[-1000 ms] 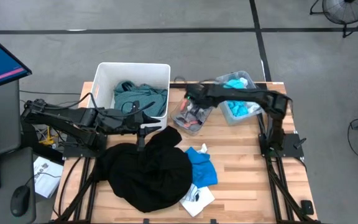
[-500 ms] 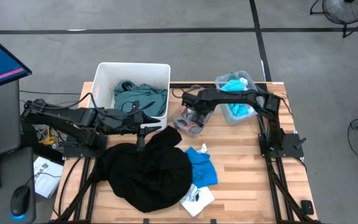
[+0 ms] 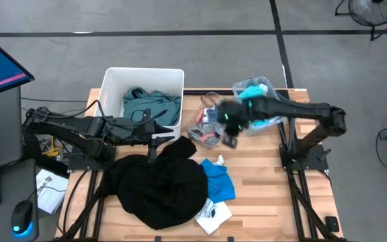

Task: Pick & Place Cloths
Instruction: Put the blue pants into the right transparent bin

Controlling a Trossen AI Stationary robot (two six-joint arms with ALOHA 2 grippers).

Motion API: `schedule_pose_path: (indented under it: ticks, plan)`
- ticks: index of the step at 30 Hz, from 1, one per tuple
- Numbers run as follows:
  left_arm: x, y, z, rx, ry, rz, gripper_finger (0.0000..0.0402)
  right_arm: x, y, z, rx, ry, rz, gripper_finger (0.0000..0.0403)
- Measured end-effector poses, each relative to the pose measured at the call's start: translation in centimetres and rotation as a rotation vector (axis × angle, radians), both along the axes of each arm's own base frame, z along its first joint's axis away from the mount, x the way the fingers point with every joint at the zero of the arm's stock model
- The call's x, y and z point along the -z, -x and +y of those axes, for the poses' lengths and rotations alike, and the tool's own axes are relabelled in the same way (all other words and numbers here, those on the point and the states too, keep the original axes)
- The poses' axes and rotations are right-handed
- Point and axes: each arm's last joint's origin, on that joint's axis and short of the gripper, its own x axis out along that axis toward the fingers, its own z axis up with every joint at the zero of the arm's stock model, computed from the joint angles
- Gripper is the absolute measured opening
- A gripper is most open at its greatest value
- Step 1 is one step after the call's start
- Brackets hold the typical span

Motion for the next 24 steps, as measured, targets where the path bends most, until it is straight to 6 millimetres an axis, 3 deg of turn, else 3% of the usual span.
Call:
schedule_pose_path:
  ticks: [6, 12, 17, 24]
  plan:
    - [0.0, 0.0, 0.0, 0.001, -0.002, 0.004, 0.0099, 3.3, 2.1, 7.3, -0.110, -0.058, 0.034, 0.0155]
    - [0.0, 0.0, 0.0, 0.001, -0.002, 0.004, 0.0099, 8.0, 2.2, 11.9, -0.210, -0.100, -0.063, 0.0262]
    - [0.0, 0.0, 0.0, 0.001, -0.002, 0.003, 0.0099, 11.7, 0.6, 14.2, -0.328, -0.082, -0.122, 0.0278]
    - [0.0, 0.0, 0.0, 0.000, 0.003, 0.002, 0.0099, 18.0, -0.5, 15.7, -0.394, -0.038, 0.069, 0.0276]
